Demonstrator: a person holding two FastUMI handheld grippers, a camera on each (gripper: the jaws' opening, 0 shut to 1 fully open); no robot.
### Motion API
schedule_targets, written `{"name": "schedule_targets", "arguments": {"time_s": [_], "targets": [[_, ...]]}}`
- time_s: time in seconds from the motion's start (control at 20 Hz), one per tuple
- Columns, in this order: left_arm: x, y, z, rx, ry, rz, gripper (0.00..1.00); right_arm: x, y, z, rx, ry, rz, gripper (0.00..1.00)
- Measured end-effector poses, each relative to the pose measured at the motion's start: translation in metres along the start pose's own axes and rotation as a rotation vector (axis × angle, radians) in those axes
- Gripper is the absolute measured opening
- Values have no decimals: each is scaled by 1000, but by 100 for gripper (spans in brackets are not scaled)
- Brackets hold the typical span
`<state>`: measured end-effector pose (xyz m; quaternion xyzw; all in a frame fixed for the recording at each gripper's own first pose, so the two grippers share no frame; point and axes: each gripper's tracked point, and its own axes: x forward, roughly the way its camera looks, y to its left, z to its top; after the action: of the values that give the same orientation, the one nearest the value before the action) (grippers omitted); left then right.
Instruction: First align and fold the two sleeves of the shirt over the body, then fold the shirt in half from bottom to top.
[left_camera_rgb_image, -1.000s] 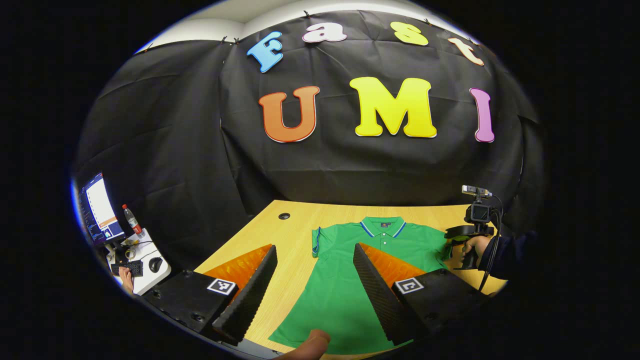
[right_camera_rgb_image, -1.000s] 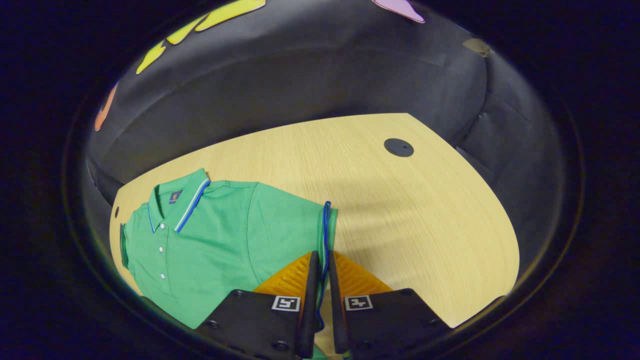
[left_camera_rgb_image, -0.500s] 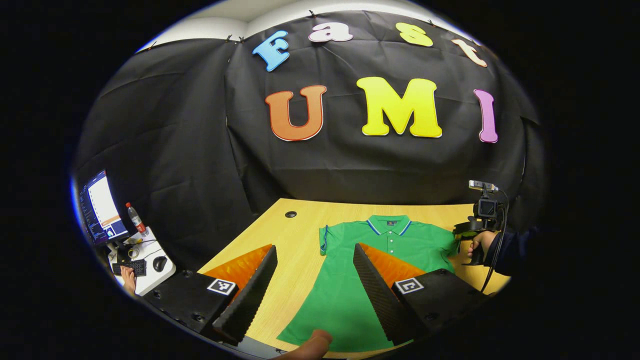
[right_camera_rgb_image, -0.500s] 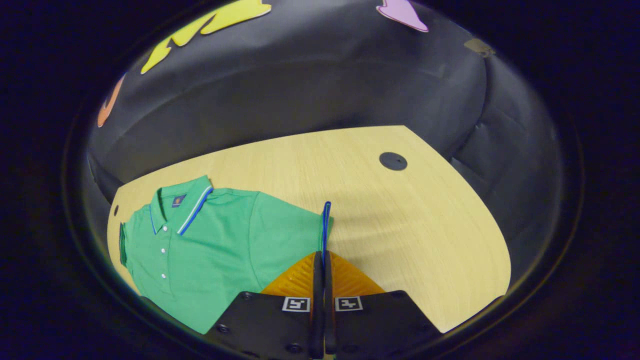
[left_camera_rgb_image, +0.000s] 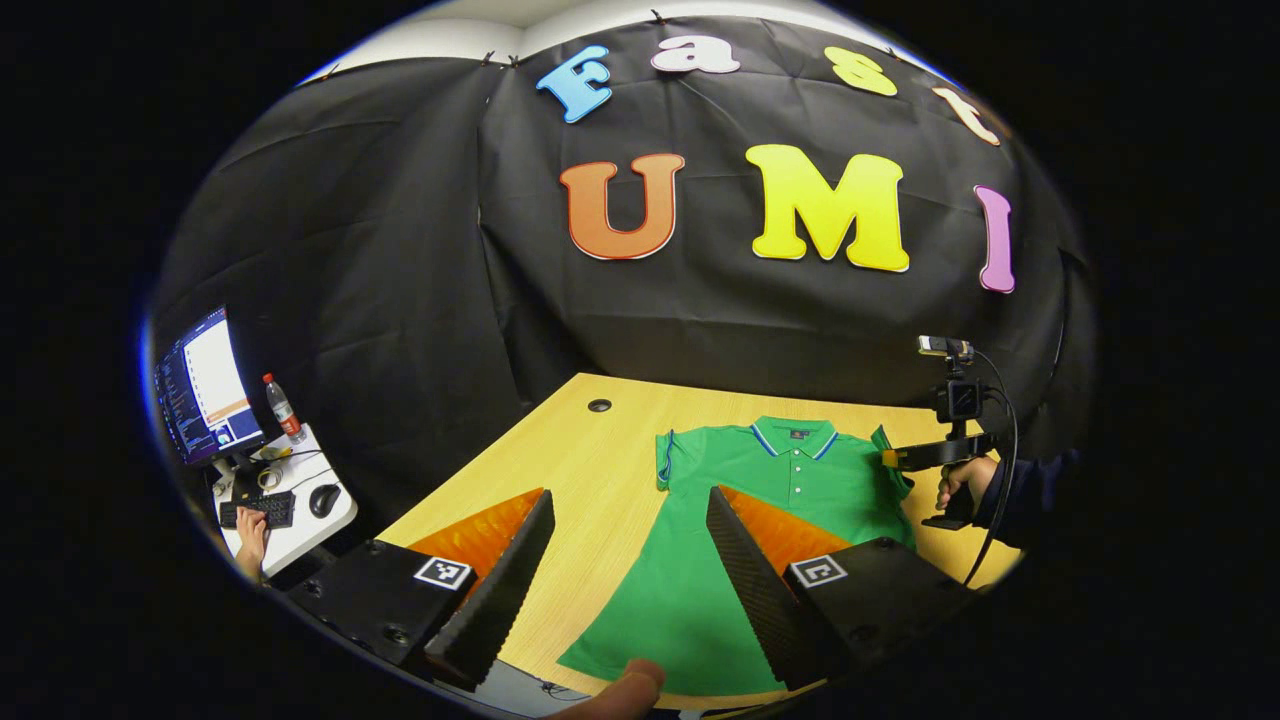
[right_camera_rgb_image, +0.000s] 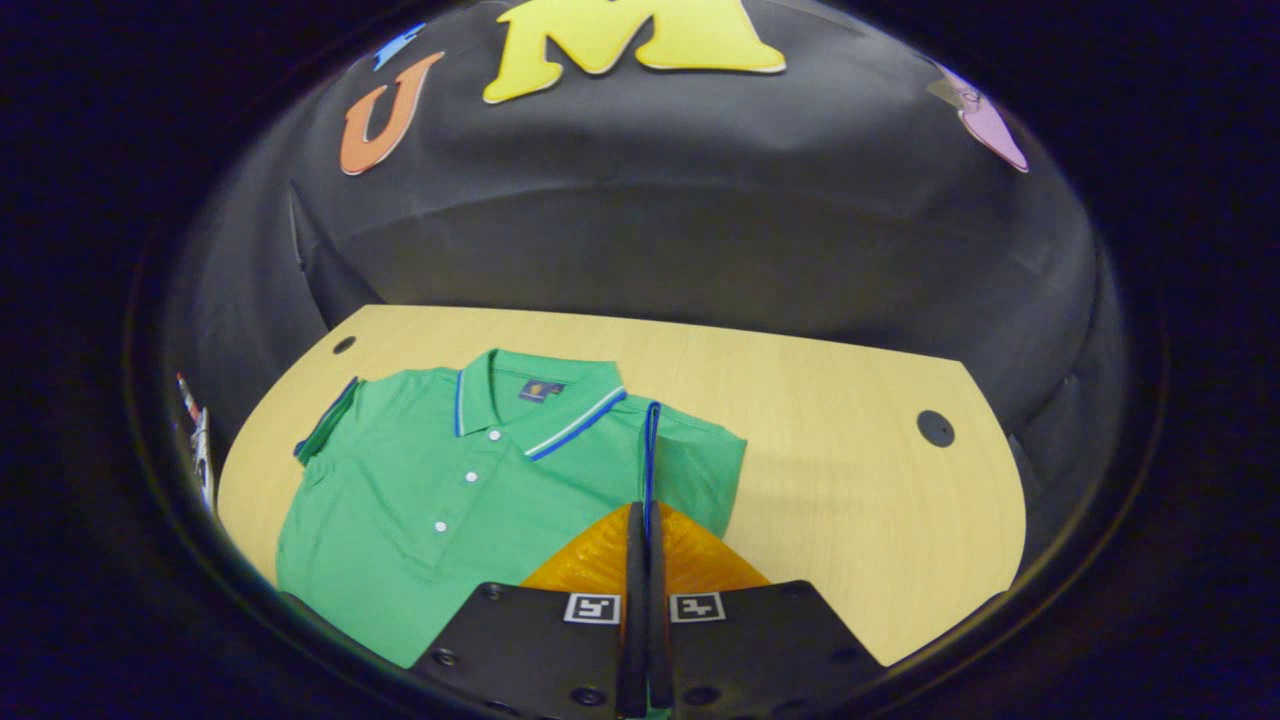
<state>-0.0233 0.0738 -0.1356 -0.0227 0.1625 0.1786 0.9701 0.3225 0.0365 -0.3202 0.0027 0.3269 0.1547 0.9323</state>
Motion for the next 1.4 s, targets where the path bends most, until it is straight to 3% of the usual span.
{"name": "schedule_targets", "arguments": {"time_s": [0.3,0.45,0.5,0.65,0.7,0.75,0.8,0.95,1.05,1.15,1.4], "targets": [[-2,5,-8,-20,24,17,99,6,38,-25,-85,45,94,4],[-1,9,-8,-47,40,25,99,11,44,-34,-105,55,86,4],[-1,11,-7,-43,36,29,99,13,47,-40,-99,73,84,9],[2,13,-8,-39,38,25,99,13,52,-48,-55,94,94,12],[4,13,-8,-37,41,24,99,12,55,-49,-31,99,104,16],[6,17,-6,-33,37,24,99,9,59,-51,-8,104,111,31],[21,23,-4,-25,36,15,99,4,65,-57,19,117,127,34],[58,34,3,-42,64,-6,99,-25,76,-53,27,82,128,76],[81,32,19,-43,43,-31,100,-50,76,-43,22,48,111,89],[115,25,36,-28,18,-69,99,-79,75,-31,20,4,81,98],[193,-8,37,-6,42,-169,99,-160,71,-10,11,-91,2,98]]}}
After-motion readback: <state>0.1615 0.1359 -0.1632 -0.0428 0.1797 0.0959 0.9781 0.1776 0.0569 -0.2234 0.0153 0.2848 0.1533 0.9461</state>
